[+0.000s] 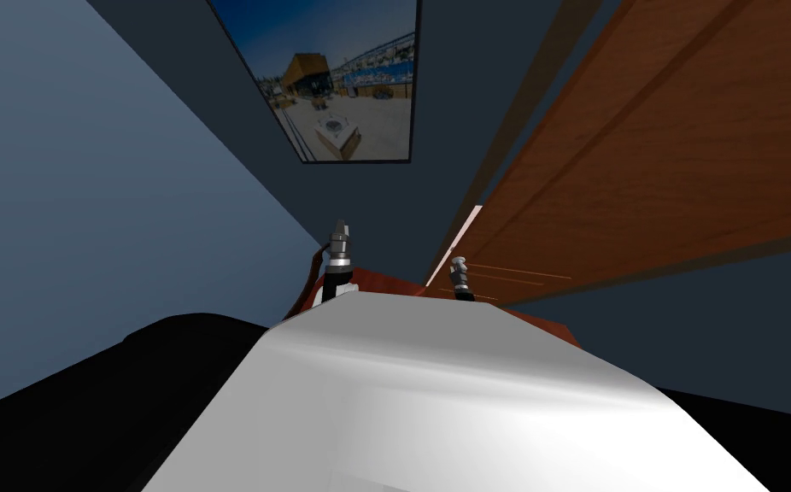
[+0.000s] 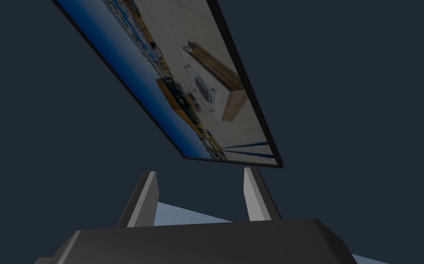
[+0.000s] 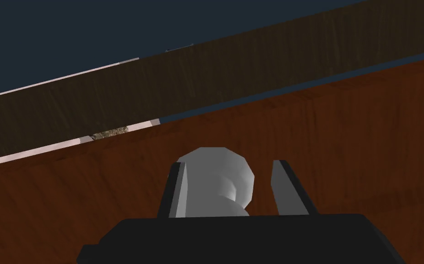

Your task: Pull the door open

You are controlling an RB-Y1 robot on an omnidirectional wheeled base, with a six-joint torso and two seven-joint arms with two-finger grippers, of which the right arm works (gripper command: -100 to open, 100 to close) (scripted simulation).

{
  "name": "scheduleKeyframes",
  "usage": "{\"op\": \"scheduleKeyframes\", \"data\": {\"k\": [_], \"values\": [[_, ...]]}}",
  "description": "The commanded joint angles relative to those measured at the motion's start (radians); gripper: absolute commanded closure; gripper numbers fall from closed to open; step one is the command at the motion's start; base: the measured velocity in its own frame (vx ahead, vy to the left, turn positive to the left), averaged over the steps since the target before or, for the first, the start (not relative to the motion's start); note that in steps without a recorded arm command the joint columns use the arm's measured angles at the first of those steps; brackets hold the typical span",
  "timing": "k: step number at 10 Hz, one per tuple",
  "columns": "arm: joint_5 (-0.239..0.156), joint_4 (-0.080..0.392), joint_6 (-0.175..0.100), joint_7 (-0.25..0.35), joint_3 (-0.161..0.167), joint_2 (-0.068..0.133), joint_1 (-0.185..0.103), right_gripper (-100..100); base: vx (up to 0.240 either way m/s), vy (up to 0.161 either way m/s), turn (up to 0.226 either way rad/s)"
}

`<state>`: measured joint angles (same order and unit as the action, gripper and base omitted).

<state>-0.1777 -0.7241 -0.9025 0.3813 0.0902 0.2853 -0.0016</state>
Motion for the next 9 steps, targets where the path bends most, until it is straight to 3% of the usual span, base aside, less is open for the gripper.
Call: {"op": "scheduleKeyframes", "data": {"k": [1, 5, 9], "values": [[-0.026, -0.005, 0.004, 0.050, 0.010, -0.001, 0.001, -100, -0.064, -0.023, 0.038], [-0.063, -0.012, 0.010, 0.131, 0.024, -0.002, 0.001, -100, -0.044, -0.015, 0.025], [-0.127, -0.025, 0.019, 0.246, 0.048, -0.004, 0.003, -100, -0.057, -0.019, 0.033]]}}
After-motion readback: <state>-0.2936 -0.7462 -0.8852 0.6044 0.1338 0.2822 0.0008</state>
